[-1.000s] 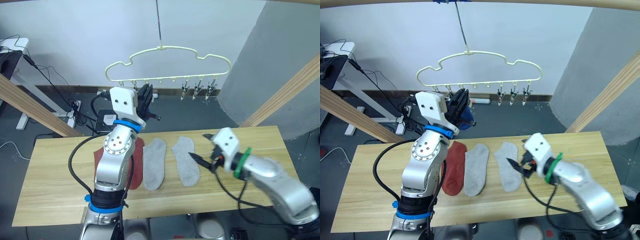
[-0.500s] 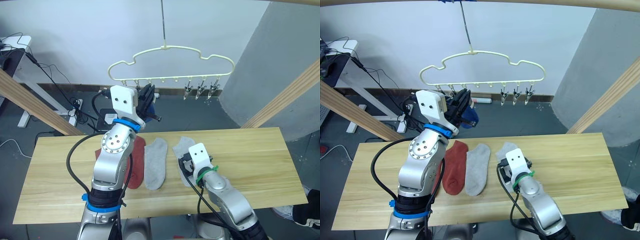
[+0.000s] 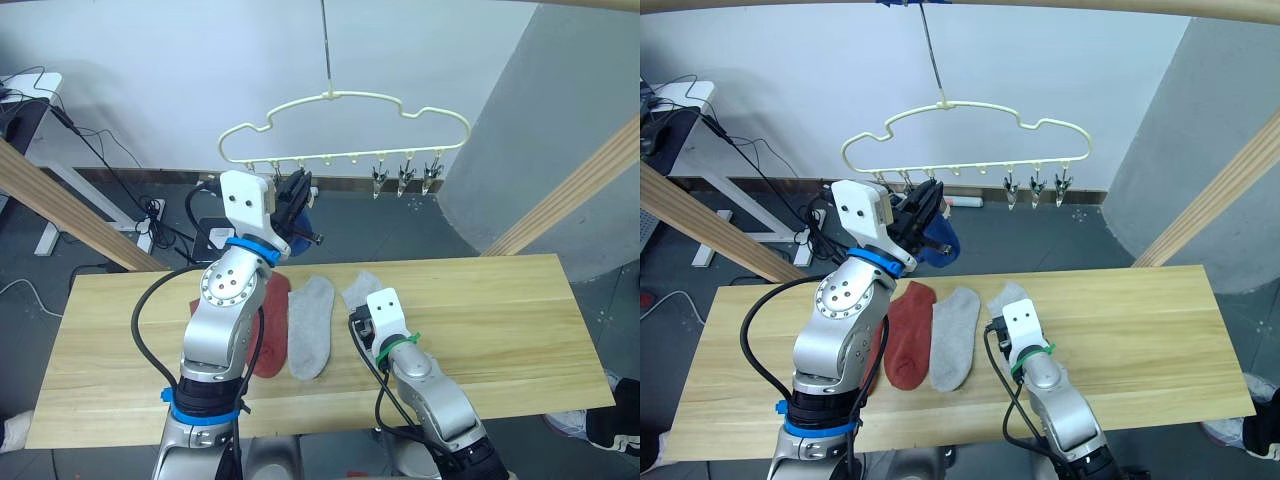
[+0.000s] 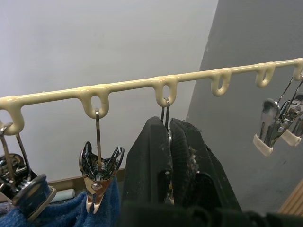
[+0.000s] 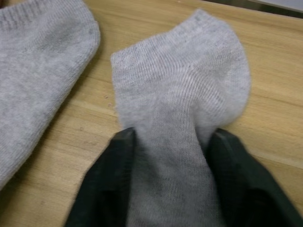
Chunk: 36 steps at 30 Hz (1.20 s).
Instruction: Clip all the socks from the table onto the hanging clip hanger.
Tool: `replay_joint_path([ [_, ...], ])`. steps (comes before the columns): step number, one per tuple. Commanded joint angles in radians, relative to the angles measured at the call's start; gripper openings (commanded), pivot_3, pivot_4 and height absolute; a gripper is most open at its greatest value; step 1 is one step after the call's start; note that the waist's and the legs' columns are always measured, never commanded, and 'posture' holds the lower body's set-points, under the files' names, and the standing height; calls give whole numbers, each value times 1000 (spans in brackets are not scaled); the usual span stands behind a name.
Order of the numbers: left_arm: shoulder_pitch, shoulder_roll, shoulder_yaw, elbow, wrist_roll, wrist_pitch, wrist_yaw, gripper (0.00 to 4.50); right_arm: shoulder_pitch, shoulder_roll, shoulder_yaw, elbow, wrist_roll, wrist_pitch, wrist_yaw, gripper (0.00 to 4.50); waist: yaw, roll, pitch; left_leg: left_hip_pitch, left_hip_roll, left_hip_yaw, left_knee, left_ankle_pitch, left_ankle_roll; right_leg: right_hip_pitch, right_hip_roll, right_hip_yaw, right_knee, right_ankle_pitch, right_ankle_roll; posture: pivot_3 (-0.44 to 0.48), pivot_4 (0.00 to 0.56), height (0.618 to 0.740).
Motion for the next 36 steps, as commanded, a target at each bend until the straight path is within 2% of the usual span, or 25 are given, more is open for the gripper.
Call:
replay_joint_path([
  [1, -13, 13, 17, -56, -35, 3, -26, 0, 47, -4, -46, 40, 4, 29, 3, 1128, 2, 0, 0, 0, 0, 0, 0, 0, 0, 0, 0, 0, 0, 0, 0, -208, 334, 740],
  [4, -23, 24, 33, -52, -63, 17, -42, 0, 53, -34, -50, -6, -1, 26, 41, 193, 3, 0, 0, 0, 0, 0, 0, 0, 0, 0, 0, 0, 0, 0, 0, -208, 334, 740],
  [5, -26, 24, 40, -52, -78, 25, -44, 0, 53, -57, -44, -29, -3, 22, 65, 54, 4, 0, 0, 0, 0, 0, 0, 0, 0, 0, 0, 0, 0, 0, 0, -208, 334, 740],
  [7, -30, 30, 47, -51, -94, 31, -55, 0, 46, -98, -30, -73, -6, 13, 113, 54, 6, 0, 0, 0, -1, 0, 0, 0, 0, 0, 0, 0, -1, 0, 0, -214, 335, 740],
  [11, -41, 47, 72, -52, -143, 52, -79, 0, -50, -313, 10, -237, 1, -77, 351, 54, 2, 0, 0, -1, -1, 1, 1, 0, 0, 0, 0, 1, -1, 0, 1, -223, 337, 740],
  [16, -62, 49, 99, -51, -198, 78, -82, 0, -156, -406, -31, -237, 45, -175, 488, 54, -3, 0, 0, 0, 1, 0, 0, 0, 0, 0, 3, -1, 0, 1, 1, -225, 343, 740],
  [20, -81, 60, 110, -66, -252, 123, -97, 0, -255, -420, -65, -170, 61, -301, 557, 54, -2, 0, 0, -1, 0, 0, 1, 0, 0, 0, 1, 0, -1, 1, 1, -224, 344, 740],
  [25, -83, 68, 118, -88, -305, 172, -91, 0, -304, -404, -47, -87, 41, -425, 596, 54, 2, 0, 0, -2, -1, 0, 1, 0, 0, 0, 0, -1, -2, 1, 1, -218, 345, 740],
  [36, -86, 63, 139, -99, -356, 214, -54, 0, -341, -321, -38, -37, 36, -501, 608, 54, 1, 0, 0, -2, 0, -1, 1, 0, 0, -1, 0, -1, -1, 1, 1, -212, 342, 740],
])
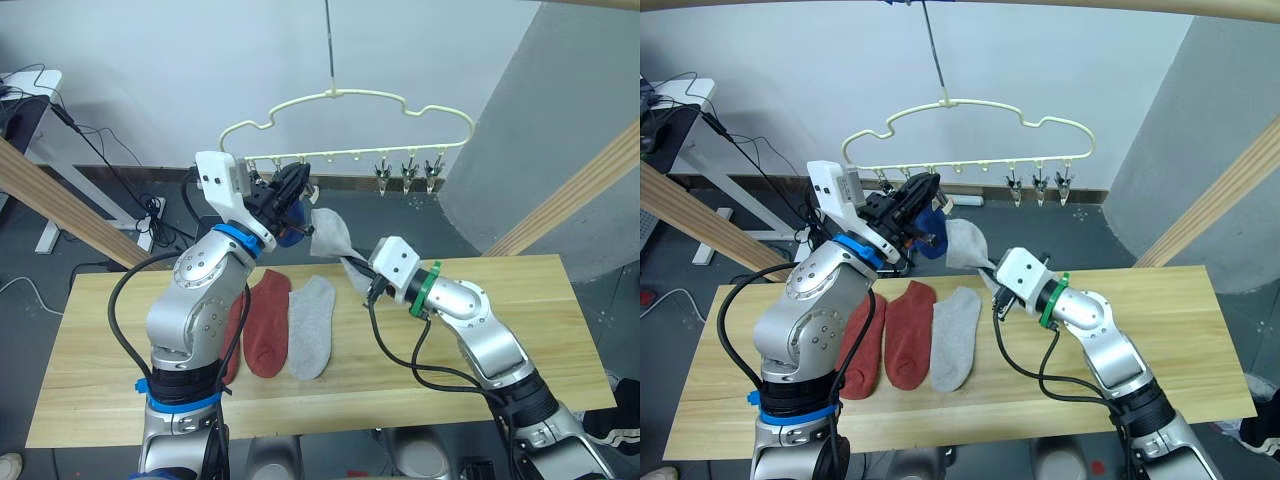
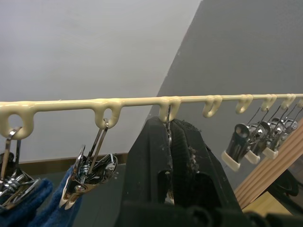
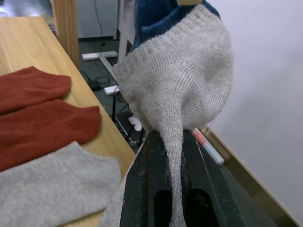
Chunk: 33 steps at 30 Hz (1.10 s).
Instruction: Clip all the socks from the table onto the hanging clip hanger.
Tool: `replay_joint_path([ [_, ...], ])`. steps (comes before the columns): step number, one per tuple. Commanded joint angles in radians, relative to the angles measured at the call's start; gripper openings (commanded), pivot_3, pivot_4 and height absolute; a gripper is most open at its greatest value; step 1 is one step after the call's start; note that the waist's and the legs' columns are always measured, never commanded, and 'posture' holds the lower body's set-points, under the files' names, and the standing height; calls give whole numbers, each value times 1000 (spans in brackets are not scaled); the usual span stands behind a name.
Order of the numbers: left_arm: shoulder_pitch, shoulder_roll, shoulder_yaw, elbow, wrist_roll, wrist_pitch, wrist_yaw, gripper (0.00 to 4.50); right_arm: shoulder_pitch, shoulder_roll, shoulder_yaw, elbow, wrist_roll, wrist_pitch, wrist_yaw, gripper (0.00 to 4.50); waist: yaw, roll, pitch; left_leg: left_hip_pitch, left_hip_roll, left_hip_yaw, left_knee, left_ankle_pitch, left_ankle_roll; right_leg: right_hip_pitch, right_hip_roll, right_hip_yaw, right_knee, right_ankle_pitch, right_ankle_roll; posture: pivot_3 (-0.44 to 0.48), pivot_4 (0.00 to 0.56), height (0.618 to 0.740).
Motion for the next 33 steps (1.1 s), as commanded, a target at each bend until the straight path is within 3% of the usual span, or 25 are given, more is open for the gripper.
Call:
replay_joint_path([
  [1, -14, -3, 17, -62, -37, -2, 5, 0, -17, 22, -1, -14, 3, -37, 4, 54, 0, 0, 0, 0, 0, 0, 0, 0, 0, 0, 0, 0, 0, 0, 0, -212, 342, 740],
  [33, 8, 1, 19, -72, -85, 20, 37, 0, -52, 110, -26, 45, 4, -79, -27, 54, 0, 0, 0, 0, 0, 0, 0, 0, 0, 0, 0, 0, 0, 0, 0, -206, 335, 740],
])
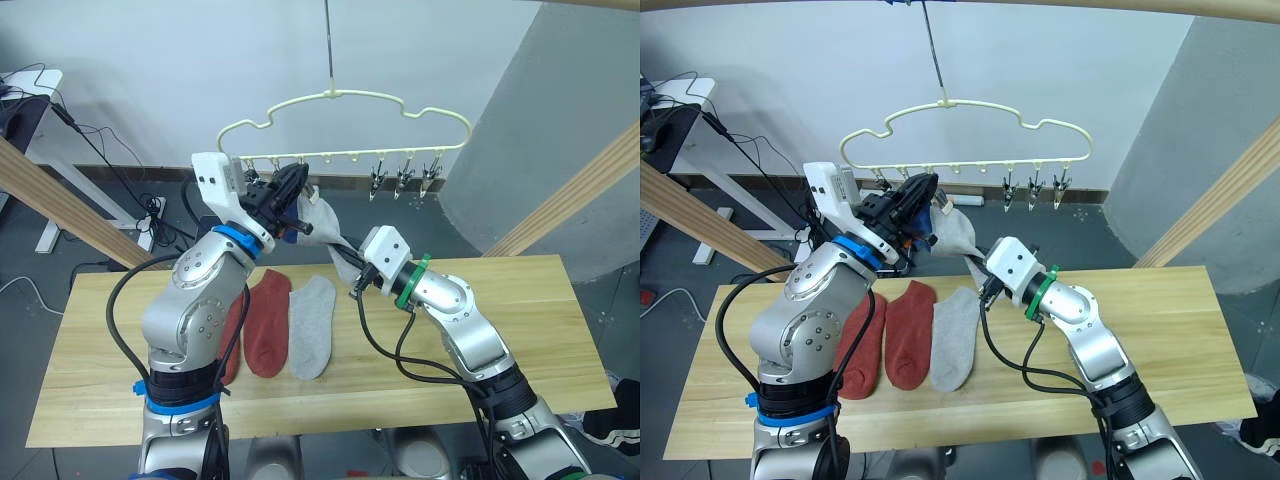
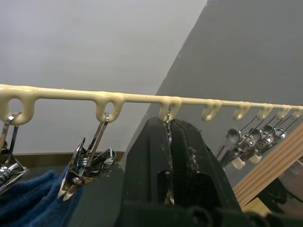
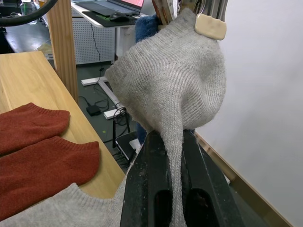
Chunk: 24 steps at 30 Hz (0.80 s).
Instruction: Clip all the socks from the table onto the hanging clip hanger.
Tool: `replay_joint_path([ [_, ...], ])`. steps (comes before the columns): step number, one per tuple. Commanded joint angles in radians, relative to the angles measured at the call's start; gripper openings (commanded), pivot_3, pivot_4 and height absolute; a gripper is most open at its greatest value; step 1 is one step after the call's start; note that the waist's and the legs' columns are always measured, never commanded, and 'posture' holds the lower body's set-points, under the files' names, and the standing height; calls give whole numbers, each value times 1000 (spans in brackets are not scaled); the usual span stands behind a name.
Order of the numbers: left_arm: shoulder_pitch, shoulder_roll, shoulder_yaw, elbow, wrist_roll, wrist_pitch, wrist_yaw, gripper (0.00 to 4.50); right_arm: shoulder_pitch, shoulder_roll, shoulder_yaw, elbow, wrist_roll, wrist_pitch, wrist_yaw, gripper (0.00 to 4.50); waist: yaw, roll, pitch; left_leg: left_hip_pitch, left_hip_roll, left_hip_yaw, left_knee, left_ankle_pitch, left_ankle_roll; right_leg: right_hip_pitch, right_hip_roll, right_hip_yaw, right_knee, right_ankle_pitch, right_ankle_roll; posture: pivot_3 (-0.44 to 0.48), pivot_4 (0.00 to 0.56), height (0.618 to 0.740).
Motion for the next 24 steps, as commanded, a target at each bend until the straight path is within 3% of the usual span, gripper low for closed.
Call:
replay_joint_path([
  [1, 5, 3, 1, -61, -15, -12, -4, 0, -12, 6, -9, -17, 4, -25, 2, 54, 0, 0, 0, 0, 0, 0, 0, 0, 0, 0, 0, 0, 0, 0, 0, -207, 335, 740],
  [6, 34, 11, 1, -85, -40, -6, -21, 0, -15, 12, -6, -14, 3, -25, 7, 54, 0, 0, 0, 0, 0, 0, 0, 0, 0, 0, 0, 0, 0, 0, 0, -206, 333, 740],
  [14, 45, 28, 4, -87, -51, -3, -25, 2308, -27, 24, 3, 2, 7, -12, 17, 0, 0, 0, 0, 0, 0, 0, 0, 0, 0, 0, 0, 0, 0, 0, 0, -197, 327, 740],
  [18, 58, 46, -1, -93, -45, -8, -38, 2308, -28, 33, 5, 4, 23, 17, 31, 0, 0, 0, 0, 0, 0, 0, 0, 0, 0, 0, 0, 0, 0, 0, 0, -195, 326, 740],
  [24, 77, 64, -5, -98, -40, -13, -41, 2343, -30, 21, 10, 5, -4, 43, 42, 1805, 0, 0, 0, 0, 0, 0, 0, 0, 0, 0, 0, 0, 0, 0, 0, -193, 325, 740],
])
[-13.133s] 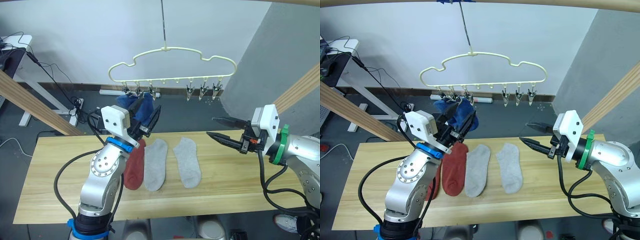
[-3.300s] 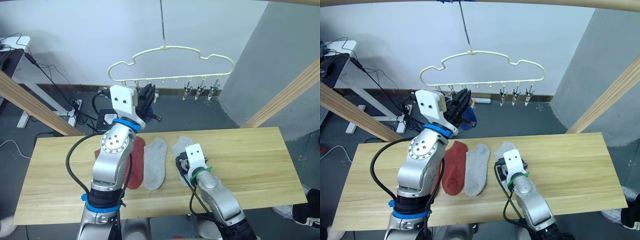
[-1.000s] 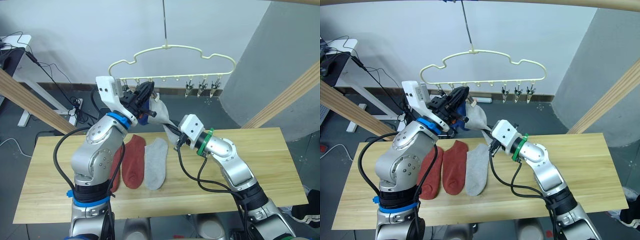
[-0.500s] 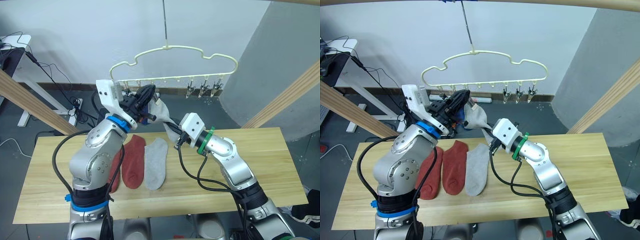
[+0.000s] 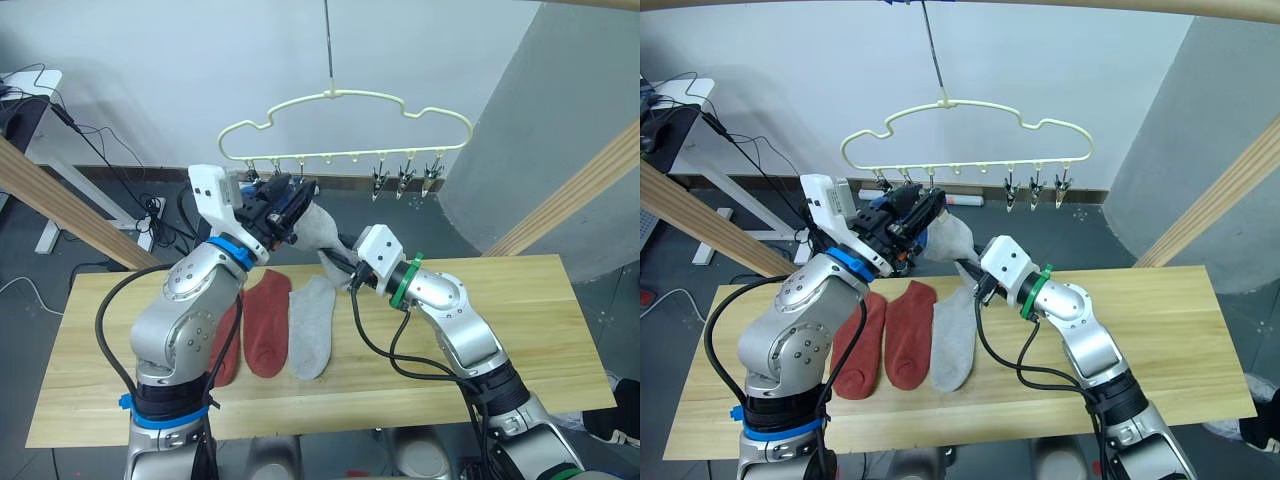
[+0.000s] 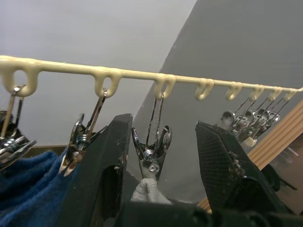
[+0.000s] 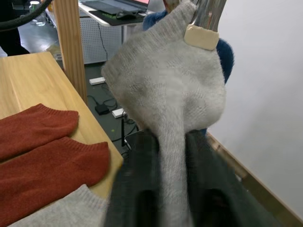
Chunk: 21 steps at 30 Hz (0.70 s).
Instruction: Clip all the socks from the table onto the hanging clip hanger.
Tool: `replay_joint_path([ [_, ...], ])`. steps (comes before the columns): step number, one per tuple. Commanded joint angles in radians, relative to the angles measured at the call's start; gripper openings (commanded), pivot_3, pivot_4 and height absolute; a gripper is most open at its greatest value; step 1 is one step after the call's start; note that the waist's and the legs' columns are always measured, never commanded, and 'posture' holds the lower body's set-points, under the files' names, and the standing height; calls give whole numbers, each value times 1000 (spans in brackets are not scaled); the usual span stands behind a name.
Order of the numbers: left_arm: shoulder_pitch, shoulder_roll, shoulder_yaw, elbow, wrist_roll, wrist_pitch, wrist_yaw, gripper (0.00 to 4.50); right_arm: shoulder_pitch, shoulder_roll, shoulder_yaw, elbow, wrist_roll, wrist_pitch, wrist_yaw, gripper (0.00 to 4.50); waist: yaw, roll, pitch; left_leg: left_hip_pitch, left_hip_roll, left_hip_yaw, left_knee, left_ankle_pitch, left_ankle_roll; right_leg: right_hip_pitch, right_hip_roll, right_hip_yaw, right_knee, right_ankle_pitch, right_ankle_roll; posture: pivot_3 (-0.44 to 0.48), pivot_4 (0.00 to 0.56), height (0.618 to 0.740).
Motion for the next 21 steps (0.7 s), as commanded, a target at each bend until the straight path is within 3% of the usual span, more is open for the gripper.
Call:
replay_joint_path([
  [1, 11, 16, -5, -57, 1, -19, -20, 2343, -6, -13, 12, -24, -9, -4, 16, 2170, 0, 0, 0, 0, 0, 0, 0, 0, 0, 0, 0, 0, 0, 0, 0, -196, 326, 740],
  [2, 19, 24, -4, -64, -1, -18, -25, 2343, 3, -27, 15, -34, -11, -3, 26, 2482, 0, 0, 0, 0, 0, 0, 0, 0, 0, 0, 0, 0, 0, 0, 0, -196, 326, 740],
  [7, 74, 90, 5, -104, 5, -24, -74, 2343, 70, -118, 16, -123, 2, 13, 83, 2482, 1, 0, 0, 0, 0, 0, -1, 0, 0, 0, 0, 0, -1, 0, 0, -200, 331, 740],
  [13, 195, 276, 37, -175, 43, -97, -239, 2343, 162, -245, -72, -326, 29, 101, 102, 2482, 1, 1, 0, 0, 0, 0, -1, 0, 0, -1, 0, 1, 0, 0, 0, -185, 335, 740],
  [18, 230, 348, 36, -198, 34, -167, -348, 2343, 165, -238, -167, -442, 76, 224, 51, 2482, 6, 1, 1, 0, 0, 0, -1, 0, 0, -1, 0, 0, 0, 0, -1, -182, 335, 740],
  [21, 274, 419, 71, -220, -61, -144, -478, 2343, 137, -207, -245, -545, 153, 386, 4, 2482, 4, 1, 1, 0, 0, 0, -1, 0, 0, -1, 1, 1, 0, 0, -1, -189, 332, 740],
])
